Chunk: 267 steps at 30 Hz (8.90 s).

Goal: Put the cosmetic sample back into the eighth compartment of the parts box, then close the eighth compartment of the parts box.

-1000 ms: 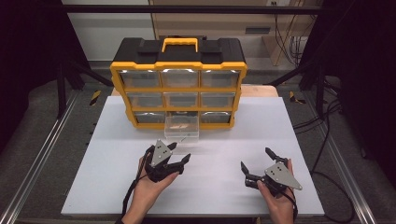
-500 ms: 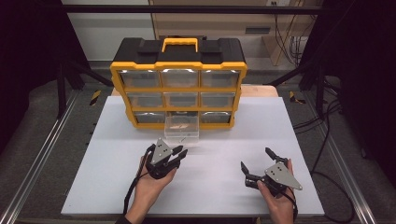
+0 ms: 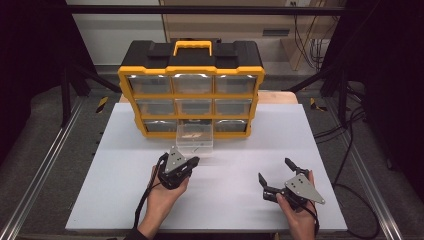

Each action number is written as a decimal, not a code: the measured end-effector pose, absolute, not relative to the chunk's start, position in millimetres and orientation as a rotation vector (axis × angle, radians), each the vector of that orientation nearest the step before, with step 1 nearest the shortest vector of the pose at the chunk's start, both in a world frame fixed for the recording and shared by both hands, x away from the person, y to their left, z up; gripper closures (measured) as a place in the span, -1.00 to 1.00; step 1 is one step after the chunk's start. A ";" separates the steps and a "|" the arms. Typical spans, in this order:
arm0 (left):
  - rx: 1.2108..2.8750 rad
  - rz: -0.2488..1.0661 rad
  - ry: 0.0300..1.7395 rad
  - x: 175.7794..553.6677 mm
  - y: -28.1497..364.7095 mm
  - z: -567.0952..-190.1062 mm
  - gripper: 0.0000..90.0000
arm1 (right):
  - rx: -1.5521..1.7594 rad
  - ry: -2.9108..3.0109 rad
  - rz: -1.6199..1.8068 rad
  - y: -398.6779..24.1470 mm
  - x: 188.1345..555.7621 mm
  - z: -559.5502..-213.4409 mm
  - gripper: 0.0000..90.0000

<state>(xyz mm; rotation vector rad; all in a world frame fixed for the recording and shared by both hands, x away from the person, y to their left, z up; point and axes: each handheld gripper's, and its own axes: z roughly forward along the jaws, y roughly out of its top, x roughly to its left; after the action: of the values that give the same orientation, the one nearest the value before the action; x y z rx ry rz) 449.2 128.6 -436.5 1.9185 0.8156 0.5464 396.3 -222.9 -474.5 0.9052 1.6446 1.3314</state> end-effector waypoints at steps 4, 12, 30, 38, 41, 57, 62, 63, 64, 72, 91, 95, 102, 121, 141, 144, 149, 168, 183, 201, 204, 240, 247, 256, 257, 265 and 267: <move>1.934 0.543 0.835 453.6 128.6 -440.4 0.98 | 0.904 1.648 1.336 -222.3 397.0 -475.0 -0.92; 1.935 0.552 0.878 461.1 129.5 -445.6 0.99 | 0.908 1.644 1.342 -222.6 396.8 -475.0 -0.92; 1.941 0.589 0.932 488.4 125.2 -457.4 0.99 | 0.905 1.651 1.345 -222.4 396.9 -475.3 -0.92; 1.945 0.594 0.932 492.6 123.4 -455.7 0.99 | 0.905 1.654 1.341 -221.5 396.9 -475.4 -0.92; 1.948 0.596 0.931 493.7 122.3 -457.1 0.99 | 0.903 1.655 1.342 -221.5 396.9 -475.4 -0.92; 1.971 0.617 0.922 498.6 120.0 -456.2 0.99 | 0.901 1.653 1.338 -221.7 396.1 -474.8 -0.91; 1.981 0.613 0.912 502.0 120.3 -451.0 0.99 | 0.931 1.632 1.356 -225.7 396.7 -475.1 -0.91; 1.977 0.616 0.914 502.7 121.5 -449.7 0.99 | 0.932 1.631 1.360 -226.2 397.3 -474.8 -0.91; 1.976 0.611 0.918 503.7 122.8 -448.8 0.99 | 0.931 1.633 1.359 -226.2 397.8 -475.3 -0.91; 1.989 0.626 0.923 503.5 123.0 -448.6 0.99 | 0.896 1.660 1.343 -220.7 397.0 -475.3 -0.91; 1.997 0.607 0.922 510.8 122.9 -449.1 0.99 | 0.906 1.671 1.333 -221.5 401.0 -477.1 -0.91; 2.004 0.606 0.922 511.6 122.7 -449.7 0.99 | 0.902 1.677 1.325 -220.9 401.7 -476.9 -0.89; 2.007 0.614 0.920 510.1 122.7 -446.5 0.99 | 0.898 1.671 1.333 -220.7 400.0 -475.7 -0.90; 2.027 0.631 0.918 517.0 121.8 -441.2 0.99 | 0.912 1.654 1.339 -223.1 399.5 -474.8 -0.90; 2.042 0.636 0.909 524.8 116.6 -439.9 0.99 | 0.910 1.656 1.344 -222.9 399.6 -474.8 -0.90; 2.041 0.634 0.908 526.5 115.5 -440.6 0.99 | 0.915 1.653 1.347 -223.6 399.4 -474.8 -0.91; 2.044 0.639 0.907 530.5 113.7 -440.1 0.99 | 0.915 1.654 1.353 -223.7 399.4 -475.0 -0.91; 2.036 0.644 0.916 537.8 113.1 -436.8 0.99 | 0.913 1.650 1.356 -223.9 398.4 -473.8 -0.91; 2.045 0.639 0.931 545.4 113.2 -438.7 0.99 | 0.911 1.648 1.360 -223.2 397.7 -473.5 -0.91; 2.052 0.645 0.933 550.7 110.7 -439.3 0.99 | 0.909 1.645 1.360 -223.2 397.4 -473.4 -0.91; 2.049 0.646 0.935 551.0 110.8 -438.6 0.99 | 0.911 1.643 1.361 -223.4 397.3 -473.2 -0.91; 2.075 0.663 0.928 556.2 110.8 -439.6 0.99 | 0.911 1.639 1.363 -223.6 397.1 -472.8 -0.91; 2.077 0.669 0.925 557.0 110.3 -439.9 0.99 | 0.913 1.638 1.367 -224.1 397.3 -473.0 -0.91; 2.078 0.671 0.929 558.2 110.8 -439.9 0.99 | 0.914 1.638 1.368 -224.4 397.3 -473.0 -0.91; 2.077 0.671 0.930 558.3 110.8 -439.9 0.99 | 0.914 1.637 1.368 -224.4 397.3 -473.0 -0.91; 2.074 0.674 0.933 559.9 110.4 -440.0 0.99 | 0.914 1.636 1.367 -224.5 397.2 -472.9 -0.91; 2.072 0.675 0.933 560.4 110.3 -440.4 0.99 | 0.914 1.637 1.367 -224.6 397.2 -473.0 -0.91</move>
<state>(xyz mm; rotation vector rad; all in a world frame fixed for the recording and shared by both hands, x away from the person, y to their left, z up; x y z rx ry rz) 560.4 110.3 -440.4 2.0720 0.9334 0.6755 397.2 -224.6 -473.0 0.9141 1.6365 1.3671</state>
